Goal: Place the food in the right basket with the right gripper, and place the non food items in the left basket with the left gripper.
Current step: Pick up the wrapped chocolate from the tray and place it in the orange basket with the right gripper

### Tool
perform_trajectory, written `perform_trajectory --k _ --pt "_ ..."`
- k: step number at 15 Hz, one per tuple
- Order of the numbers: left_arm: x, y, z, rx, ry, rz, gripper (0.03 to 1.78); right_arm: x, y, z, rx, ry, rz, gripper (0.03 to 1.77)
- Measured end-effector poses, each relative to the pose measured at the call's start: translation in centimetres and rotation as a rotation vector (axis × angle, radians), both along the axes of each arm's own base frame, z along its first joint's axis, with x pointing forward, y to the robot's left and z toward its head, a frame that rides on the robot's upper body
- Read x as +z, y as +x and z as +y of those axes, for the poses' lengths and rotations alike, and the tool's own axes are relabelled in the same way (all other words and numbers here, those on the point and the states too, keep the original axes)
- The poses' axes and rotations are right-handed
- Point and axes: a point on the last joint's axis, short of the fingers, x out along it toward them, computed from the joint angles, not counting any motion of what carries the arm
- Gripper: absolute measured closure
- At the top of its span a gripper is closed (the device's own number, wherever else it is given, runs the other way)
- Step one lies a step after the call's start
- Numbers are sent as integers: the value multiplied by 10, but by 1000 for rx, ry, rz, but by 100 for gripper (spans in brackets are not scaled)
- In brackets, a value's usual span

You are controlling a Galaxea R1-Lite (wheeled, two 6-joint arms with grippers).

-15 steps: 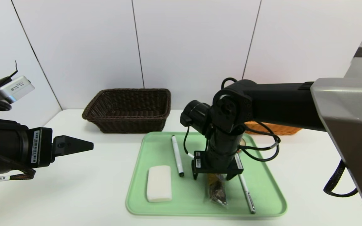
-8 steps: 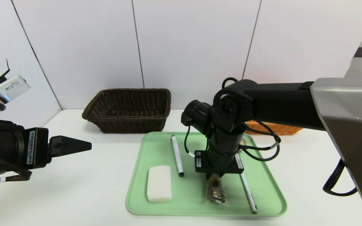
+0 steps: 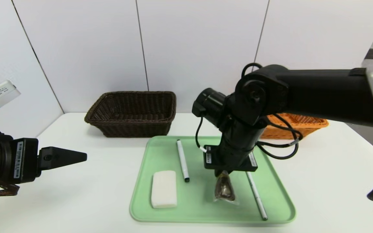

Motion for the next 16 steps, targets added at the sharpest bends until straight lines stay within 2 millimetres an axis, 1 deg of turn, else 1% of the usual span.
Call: perform_trajectory --k 2,3,6,8,9,11,12,14,16 --pt "1 -1 0 0 -1 -4 12 32 -4 -11 -10 103 -104 162" --pt "2 -2 1 0 -3 -9 12 48 -3 -20 -24 162 -172 162" --pt "3 -4 2 0 -6 -18 12 101 13 -64 -106 331 -452 162" --pt "4 -6 2 -1 -9 -22 12 125 26 -98 -168 370 -611 162" --pt "4 -7 3 -1 -10 -26 12 132 32 -115 -204 368 -664 162" --pt "5 -9 4 -1 -13 -33 12 136 47 -147 -279 363 -732 162" --pt "5 -10 4 -1 -15 -36 12 134 58 -159 -312 359 -754 162" --pt "5 -11 4 -3 -17 -36 12 121 83 -180 -375 338 -784 162" --pt "5 -11 4 -5 -18 -38 12 102 109 -195 -417 312 -791 162"
